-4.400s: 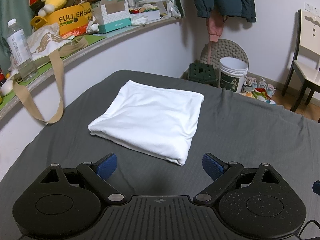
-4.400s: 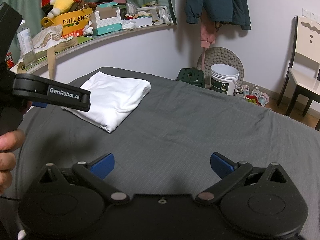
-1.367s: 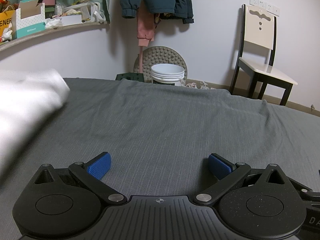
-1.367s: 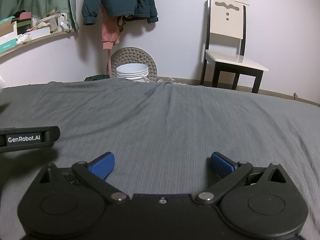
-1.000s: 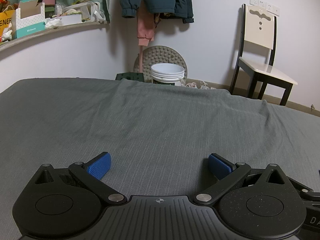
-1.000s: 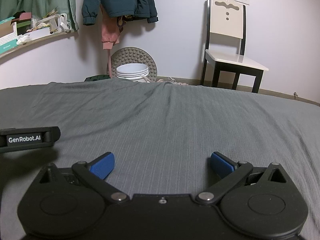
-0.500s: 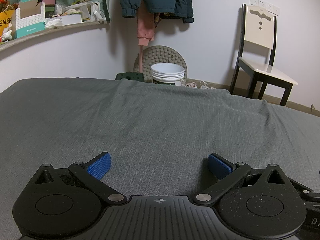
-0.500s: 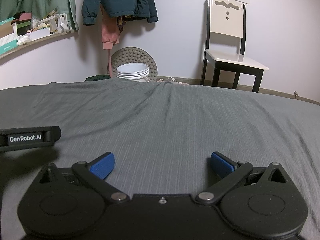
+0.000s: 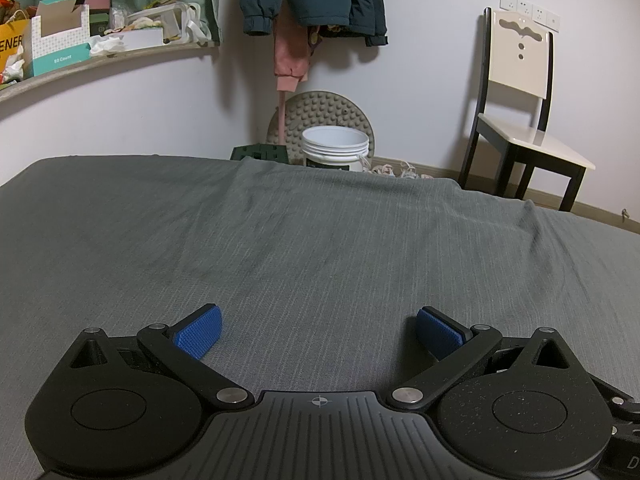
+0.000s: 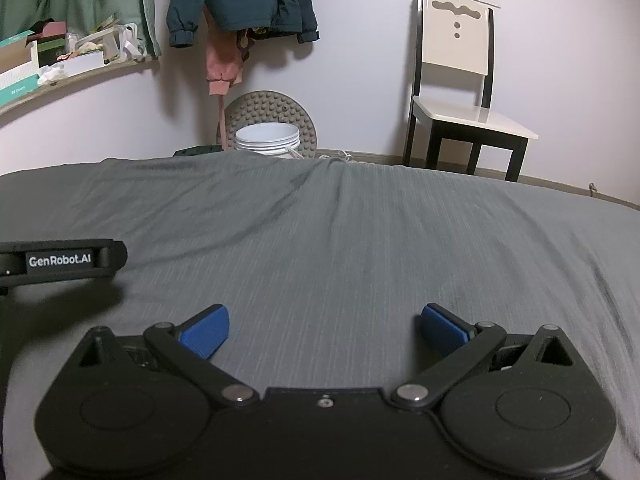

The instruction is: Fold clothes

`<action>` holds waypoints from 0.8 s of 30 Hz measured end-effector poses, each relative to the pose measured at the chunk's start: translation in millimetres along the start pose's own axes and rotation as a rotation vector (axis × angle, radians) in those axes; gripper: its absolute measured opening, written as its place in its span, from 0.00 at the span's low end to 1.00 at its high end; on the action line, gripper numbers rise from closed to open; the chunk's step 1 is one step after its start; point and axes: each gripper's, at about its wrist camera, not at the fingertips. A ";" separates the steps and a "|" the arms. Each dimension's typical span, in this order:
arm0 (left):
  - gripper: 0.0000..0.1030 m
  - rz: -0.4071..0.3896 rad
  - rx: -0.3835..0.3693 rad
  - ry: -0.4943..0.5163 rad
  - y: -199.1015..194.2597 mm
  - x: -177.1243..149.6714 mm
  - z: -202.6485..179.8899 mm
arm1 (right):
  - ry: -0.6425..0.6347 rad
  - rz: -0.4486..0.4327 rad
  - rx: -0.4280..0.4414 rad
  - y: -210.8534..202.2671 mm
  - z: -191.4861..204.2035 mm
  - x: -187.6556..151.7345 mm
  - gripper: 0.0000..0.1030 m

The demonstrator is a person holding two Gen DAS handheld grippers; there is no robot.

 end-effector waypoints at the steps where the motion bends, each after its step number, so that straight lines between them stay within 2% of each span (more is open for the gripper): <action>1: 1.00 0.000 0.000 0.000 0.0 0.0 0.1 | 0.001 0.000 0.000 0.0 0.7 -1.0 1.00; 24: 1.00 -0.001 0.002 -0.002 -0.3 0.2 0.1 | 0.001 0.000 0.001 -1.2 0.1 0.0 1.00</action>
Point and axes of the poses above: each gripper's, at about its wrist camera, not at the fingertips, and y roughly the way its jaws point, z to its left, x to its top, and after that the axes turned 15 degrees about y, right-handed
